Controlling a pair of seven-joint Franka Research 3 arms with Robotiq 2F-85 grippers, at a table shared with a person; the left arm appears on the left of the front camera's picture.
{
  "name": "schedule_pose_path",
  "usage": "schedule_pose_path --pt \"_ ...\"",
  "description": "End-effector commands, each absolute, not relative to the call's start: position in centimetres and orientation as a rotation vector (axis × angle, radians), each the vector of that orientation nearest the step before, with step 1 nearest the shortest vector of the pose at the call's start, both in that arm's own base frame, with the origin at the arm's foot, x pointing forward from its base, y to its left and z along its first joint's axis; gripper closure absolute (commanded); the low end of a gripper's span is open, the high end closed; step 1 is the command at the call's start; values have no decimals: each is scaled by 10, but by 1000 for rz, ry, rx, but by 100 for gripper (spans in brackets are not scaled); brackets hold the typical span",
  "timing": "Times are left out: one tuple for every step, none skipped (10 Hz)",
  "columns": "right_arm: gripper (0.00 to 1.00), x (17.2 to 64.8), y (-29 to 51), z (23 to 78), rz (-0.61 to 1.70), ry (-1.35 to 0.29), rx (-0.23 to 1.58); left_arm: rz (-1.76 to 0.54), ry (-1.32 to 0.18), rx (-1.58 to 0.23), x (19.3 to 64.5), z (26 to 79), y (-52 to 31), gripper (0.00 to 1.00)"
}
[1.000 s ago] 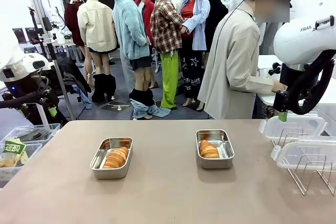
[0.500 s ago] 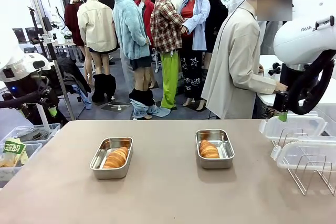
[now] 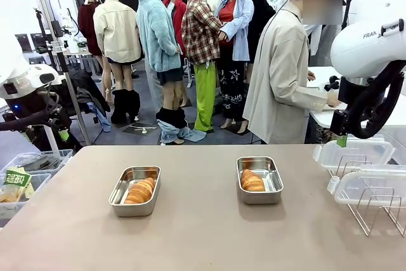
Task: Place the bread in airtight containers.
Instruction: Pick up one Airtight Container lid and hand it to the human.
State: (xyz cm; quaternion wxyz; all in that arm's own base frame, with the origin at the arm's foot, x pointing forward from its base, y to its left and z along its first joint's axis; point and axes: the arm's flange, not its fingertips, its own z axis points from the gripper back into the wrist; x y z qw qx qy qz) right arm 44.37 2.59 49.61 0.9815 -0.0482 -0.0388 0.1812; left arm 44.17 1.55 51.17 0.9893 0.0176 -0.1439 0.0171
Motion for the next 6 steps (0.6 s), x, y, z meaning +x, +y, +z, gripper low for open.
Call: schedule_pose_path --pt "0 443 26 496 361 -78 -110 34 -300 36 443 513 15 0" --pt "0 443 26 496 361 -78 -110 34 -300 36 443 513 15 0" --pt "0 443 26 496 361 -78 -110 34 -300 36 443 513 15 0" --pt "0 443 26 496 361 -78 -110 34 -300 36 443 513 15 0" --pt "0 443 26 496 361 -78 -110 34 -300 36 443 513 15 0" --pt "0 443 26 496 361 -78 -110 34 -300 36 443 513 15 0"
